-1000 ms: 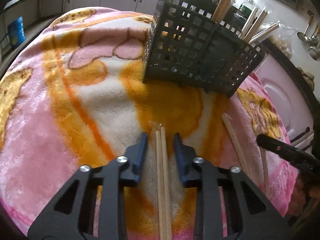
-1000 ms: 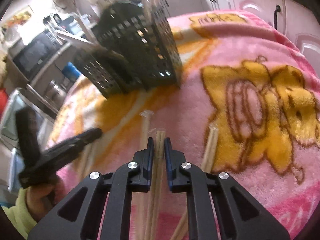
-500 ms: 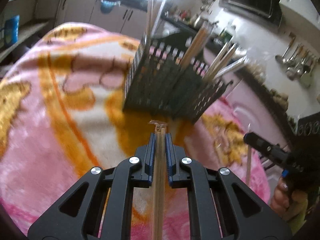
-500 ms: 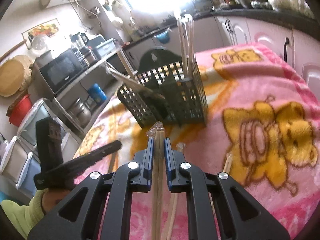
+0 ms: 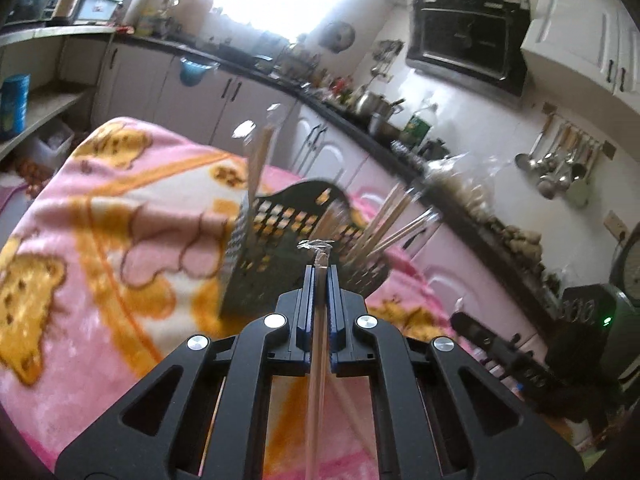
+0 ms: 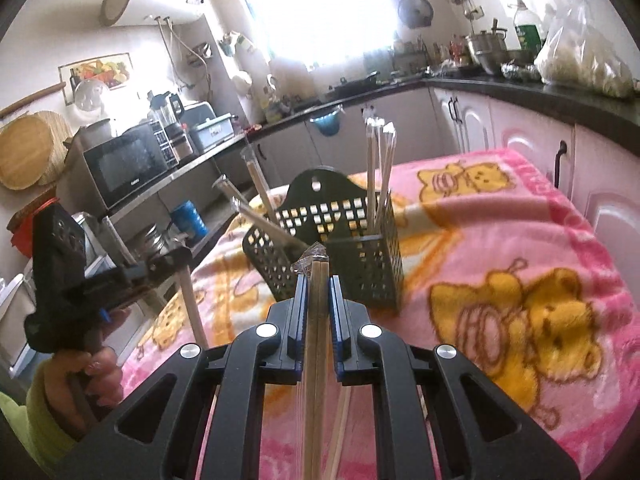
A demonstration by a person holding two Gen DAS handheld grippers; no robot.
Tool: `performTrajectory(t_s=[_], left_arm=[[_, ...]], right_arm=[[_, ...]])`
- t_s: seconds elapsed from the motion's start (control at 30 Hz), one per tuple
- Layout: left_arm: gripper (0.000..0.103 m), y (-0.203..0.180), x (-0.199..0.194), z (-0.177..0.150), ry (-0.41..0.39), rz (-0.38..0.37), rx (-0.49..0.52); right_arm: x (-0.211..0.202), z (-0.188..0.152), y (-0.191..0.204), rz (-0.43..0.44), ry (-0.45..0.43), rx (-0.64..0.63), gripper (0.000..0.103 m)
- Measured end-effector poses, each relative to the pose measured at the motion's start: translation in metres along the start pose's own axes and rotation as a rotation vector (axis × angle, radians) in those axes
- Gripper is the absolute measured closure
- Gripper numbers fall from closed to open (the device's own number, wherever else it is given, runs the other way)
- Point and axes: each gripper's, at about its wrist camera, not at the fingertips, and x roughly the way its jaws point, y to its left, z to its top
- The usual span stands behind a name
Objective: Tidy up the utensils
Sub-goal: 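Lift both held chopstick pairs and carry them above the grey caddy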
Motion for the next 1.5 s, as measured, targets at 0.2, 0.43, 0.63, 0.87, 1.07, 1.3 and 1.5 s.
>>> performTrajectory(t_s=[0.2, 0.43, 0.63, 0.87, 1.07, 1.3, 1.5], left_arm=[[0.102, -0.029, -0.005, 0.033, -0.074, -0.058, 0.050], [0.102, -0.051, 0.000, 0.064, -0.159, -0.071, 0.103], [0.102, -0.063, 0.011, 0.085, -0.219, -0.057, 0.125], [0.102, -0.073, 0.022, 0.104, -0.293, -0.021, 0.157], [0.102, -0.068, 0.032, 0.111, -0.324, 0.017, 0.152], [0.102, -0.058, 0.038, 0.120, -0.383, 0.062, 0.130], [0.102, -0.057, 0.045, 0.122, -0.425, 0.094, 0.130]], right_arm=[[-0.009, 0.018, -0.004, -0.031, -0.083, -0.004, 0.092], [-0.012, 0.043, -0.006, -0.069, -0.161, -0.021, 0.092], [-0.009, 0.065, -0.005, -0.089, -0.212, -0.057, 0.092], [-0.004, 0.086, -0.004, -0.102, -0.260, -0.079, 0.093], [0.001, 0.098, -0.003, -0.112, -0.297, -0.090, 0.092], [0.009, 0.115, -0.004, -0.123, -0.353, -0.108, 0.092], [0.021, 0.127, -0.004, -0.115, -0.391, -0.112, 0.092]])
